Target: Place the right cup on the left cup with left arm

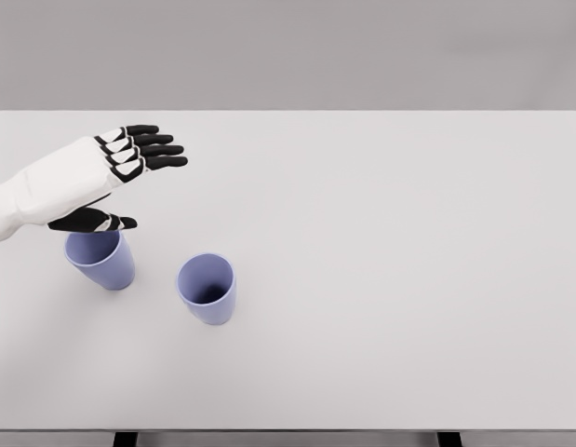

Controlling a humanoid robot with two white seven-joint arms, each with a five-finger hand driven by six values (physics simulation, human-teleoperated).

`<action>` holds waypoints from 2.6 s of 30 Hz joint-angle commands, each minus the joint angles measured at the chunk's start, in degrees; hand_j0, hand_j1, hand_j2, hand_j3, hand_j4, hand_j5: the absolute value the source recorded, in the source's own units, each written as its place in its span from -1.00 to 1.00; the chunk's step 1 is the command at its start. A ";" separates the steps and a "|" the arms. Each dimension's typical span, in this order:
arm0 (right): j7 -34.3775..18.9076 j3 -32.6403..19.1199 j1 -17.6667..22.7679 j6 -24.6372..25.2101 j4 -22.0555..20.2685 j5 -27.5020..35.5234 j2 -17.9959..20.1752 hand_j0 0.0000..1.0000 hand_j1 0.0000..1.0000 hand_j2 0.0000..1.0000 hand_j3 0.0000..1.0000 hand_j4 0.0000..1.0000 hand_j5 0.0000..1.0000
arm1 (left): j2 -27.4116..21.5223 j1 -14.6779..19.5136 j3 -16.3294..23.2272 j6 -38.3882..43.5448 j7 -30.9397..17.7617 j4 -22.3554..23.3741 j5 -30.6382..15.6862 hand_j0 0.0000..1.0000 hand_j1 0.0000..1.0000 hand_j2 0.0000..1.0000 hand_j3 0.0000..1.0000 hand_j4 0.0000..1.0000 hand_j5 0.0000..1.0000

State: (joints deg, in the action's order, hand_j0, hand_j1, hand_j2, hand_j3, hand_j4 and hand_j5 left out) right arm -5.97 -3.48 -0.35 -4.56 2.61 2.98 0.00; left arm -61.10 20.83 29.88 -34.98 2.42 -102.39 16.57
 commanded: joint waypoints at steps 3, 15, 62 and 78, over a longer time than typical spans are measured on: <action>-0.01 0.23 0.00 0.25 0.37 0.10 0.00 1.00 1.00 1.00 1.00 1.00 1.00 | -0.07 0.00 -0.26 -0.02 0.05 0.00 -0.22 1.00 1.00 1.00 1.00 1.00 1.00; -0.01 0.14 0.18 0.34 0.46 0.01 0.00 1.00 1.00 1.00 1.00 1.00 1.00 | -0.78 8.70 -0.52 -0.02 0.22 1.84 7.52 1.00 1.00 1.00 1.00 1.00 1.00; -0.01 0.14 0.18 0.34 0.46 0.01 0.00 1.00 1.00 1.00 1.00 1.00 1.00 | 7.49 58.01 56.69 -0.02 -37.42 0.08 -15.87 1.00 1.00 1.00 1.00 1.00 1.00; -0.01 0.14 0.18 0.34 0.46 0.01 0.00 1.00 1.00 1.00 1.00 1.00 1.00 | 8.45 56.51 56.52 -0.02 -37.42 0.61 -13.84 1.00 1.00 1.00 1.00 1.00 1.00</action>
State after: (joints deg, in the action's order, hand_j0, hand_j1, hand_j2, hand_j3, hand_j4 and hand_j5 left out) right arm -5.97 -3.34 -0.18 -4.22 3.07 2.99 0.00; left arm -52.97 76.72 86.38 -35.13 -35.02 -101.82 3.04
